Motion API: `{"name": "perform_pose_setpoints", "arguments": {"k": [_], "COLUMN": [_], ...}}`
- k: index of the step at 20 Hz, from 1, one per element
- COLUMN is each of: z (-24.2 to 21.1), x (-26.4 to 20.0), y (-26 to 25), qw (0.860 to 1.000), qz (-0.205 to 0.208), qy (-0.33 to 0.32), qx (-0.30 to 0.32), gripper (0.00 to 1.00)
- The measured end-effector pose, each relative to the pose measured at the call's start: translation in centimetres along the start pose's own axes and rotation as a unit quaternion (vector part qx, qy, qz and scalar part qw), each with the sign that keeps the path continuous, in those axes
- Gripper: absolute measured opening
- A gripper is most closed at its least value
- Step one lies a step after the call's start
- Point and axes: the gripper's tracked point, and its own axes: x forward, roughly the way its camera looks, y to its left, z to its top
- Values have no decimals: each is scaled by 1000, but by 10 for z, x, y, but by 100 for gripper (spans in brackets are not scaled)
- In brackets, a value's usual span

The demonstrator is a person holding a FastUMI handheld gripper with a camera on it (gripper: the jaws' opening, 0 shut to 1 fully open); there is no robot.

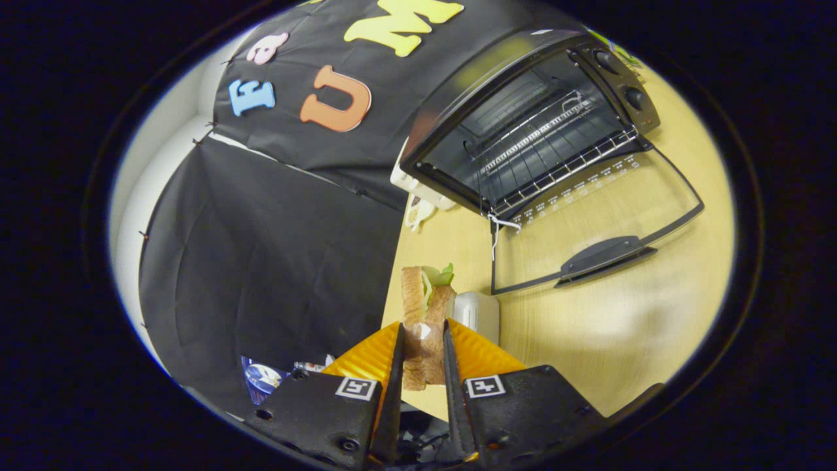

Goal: Open the toaster oven, put the food inside, and close the toaster oven door.

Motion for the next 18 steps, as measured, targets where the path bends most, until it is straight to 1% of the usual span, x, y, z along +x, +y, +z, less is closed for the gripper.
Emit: {"name": "perform_pose_setpoints", "arguments": {"k": [4,8,10,12,13,15,16,17,18], "z": [33,72,93,115,126,146,152,156,159], "x": [-6,-17,-26,-35,-41,-47,-46,-41,-31], "y": [-8,-21,-32,-46,-54,-70,-77,-86,-92], "qw": [997,983,970,951,938,915,909,906,907], "qz": [9,24,35,43,49,59,59,52,42], "qy": [-81,-170,-213,-267,-299,-342,-351,-354,-351], "qx": [9,72,114,149,170,206,218,224,228], "gripper": [36,36,36,36,36,36,36,36,35]}}
